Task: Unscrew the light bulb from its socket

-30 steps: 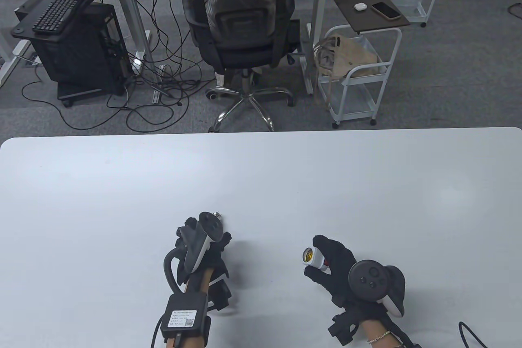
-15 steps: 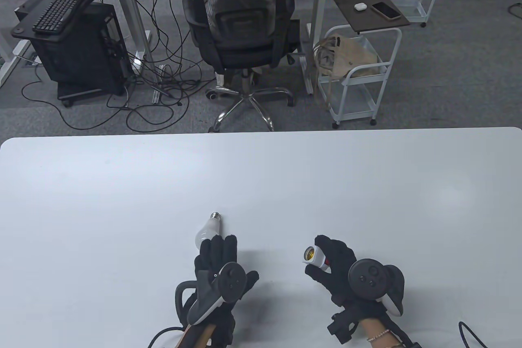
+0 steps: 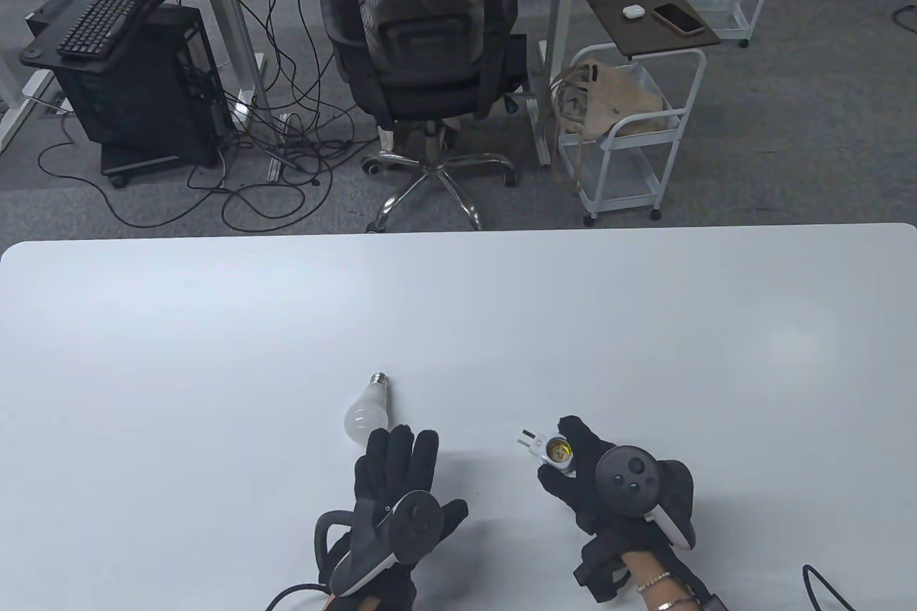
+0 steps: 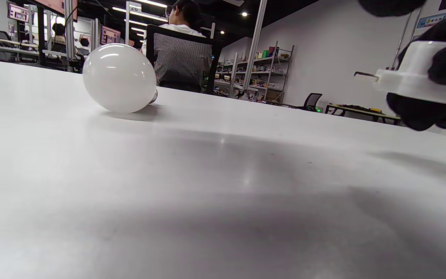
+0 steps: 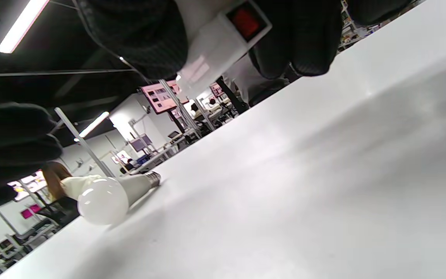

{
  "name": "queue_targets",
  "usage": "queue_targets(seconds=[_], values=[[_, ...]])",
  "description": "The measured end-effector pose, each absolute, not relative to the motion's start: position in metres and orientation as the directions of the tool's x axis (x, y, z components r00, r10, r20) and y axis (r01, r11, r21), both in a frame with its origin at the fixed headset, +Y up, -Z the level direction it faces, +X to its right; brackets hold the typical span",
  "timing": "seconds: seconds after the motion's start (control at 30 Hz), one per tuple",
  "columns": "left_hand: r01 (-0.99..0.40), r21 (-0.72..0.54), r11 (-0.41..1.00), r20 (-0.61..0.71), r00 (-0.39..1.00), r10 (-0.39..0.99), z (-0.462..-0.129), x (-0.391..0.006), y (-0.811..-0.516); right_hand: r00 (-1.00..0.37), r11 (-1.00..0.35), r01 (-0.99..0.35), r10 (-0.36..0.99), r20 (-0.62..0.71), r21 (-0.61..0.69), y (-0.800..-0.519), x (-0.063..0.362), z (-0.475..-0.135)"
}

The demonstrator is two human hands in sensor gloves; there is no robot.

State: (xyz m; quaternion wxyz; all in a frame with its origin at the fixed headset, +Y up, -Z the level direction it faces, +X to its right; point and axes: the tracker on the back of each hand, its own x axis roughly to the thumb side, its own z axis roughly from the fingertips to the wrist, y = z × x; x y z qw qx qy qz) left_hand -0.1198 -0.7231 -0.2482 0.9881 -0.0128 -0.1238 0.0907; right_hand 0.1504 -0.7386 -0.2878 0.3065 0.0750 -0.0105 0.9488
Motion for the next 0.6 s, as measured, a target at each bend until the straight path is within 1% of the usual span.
queue_targets(seconds=[0.07,0.13,0.27,0.43,0.6], values=[[-0.178,-0.048,0.983,0.246,0.952,0.184,-0.248,-0.120,-0.723,-0.829,-0.836,-0.548,0.547,0.114,0.033,-0.740,0.144,-0.297],[-0.170,-0.048,0.984,0.255,0.951,0.177,-0.248,-0.119,-0.724,-0.838,-0.841,-0.540,0.540,0.073,0.019,-0.741,0.140,-0.306],[-0.135,-0.037,0.990,0.275,0.951,0.140,-0.247,-0.117,-0.726,-0.849,-0.849,-0.528,0.528,-0.033,0.016,-0.744,0.131,-0.335],[-0.143,-0.044,0.989,0.282,0.948,0.150,-0.247,-0.117,-0.726,-0.901,-0.907,-0.420,0.411,-0.137,0.039,-0.748,0.122,-0.371],[-0.130,-0.056,0.990,0.284,0.948,0.141,-0.248,-0.117,-0.728,-0.880,-0.901,-0.431,0.408,-0.243,0.050,-0.756,0.118,-0.396]])
